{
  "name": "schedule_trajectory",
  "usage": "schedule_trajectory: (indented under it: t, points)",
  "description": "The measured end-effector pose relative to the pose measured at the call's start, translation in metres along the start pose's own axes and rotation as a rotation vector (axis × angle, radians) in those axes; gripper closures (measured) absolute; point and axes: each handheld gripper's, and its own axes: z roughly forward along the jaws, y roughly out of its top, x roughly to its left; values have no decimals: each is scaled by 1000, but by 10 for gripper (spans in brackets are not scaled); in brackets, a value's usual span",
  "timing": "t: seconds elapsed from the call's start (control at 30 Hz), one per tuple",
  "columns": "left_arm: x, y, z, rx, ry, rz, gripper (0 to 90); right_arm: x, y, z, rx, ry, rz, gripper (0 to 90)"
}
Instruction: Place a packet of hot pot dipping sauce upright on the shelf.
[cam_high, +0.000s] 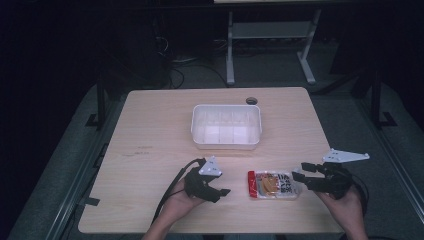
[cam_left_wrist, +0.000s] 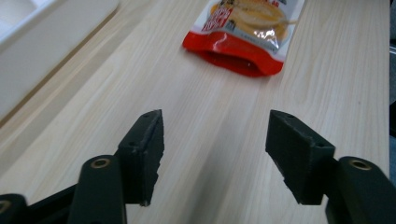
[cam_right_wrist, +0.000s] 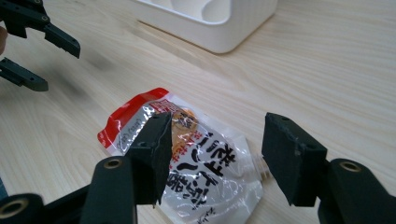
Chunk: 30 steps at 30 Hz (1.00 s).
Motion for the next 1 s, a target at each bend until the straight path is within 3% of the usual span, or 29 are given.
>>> schedule_trajectory:
  t: [0.3, 0.47, 0.5, 0.6, 0.63, 0.7, 0.8, 1.0]
  points:
    - [-7, 30, 22, -13, -39, 54, 456, -9, -4, -3, 23, -11, 47, 447]
    - [-9, 42, 31, -13, -64, 63, 520, -13, -6, -1, 29, 4, 85, 445]
    - [-10, 48, 37, -3, -72, 70, 530, -15, -6, 0, 37, 12, 106, 446]
    - [-12, 53, 42, 10, -65, 90, 581, -17, -7, 2, 54, 2, 108, 452]
    - [-14, 59, 49, 43, -39, 101, 610, -17, -7, 3, 56, 1, 113, 452]
    - [-14, 61, 52, 65, -32, 109, 681, -20, -9, 3, 57, -9, 125, 452]
    - [-14, 67, 63, 95, -37, 106, 725, -22, -10, 4, 61, -16, 139, 452]
    - [-13, 73, 81, 160, -52, 109, 777, -27, -16, 12, 120, -35, 168, 469]
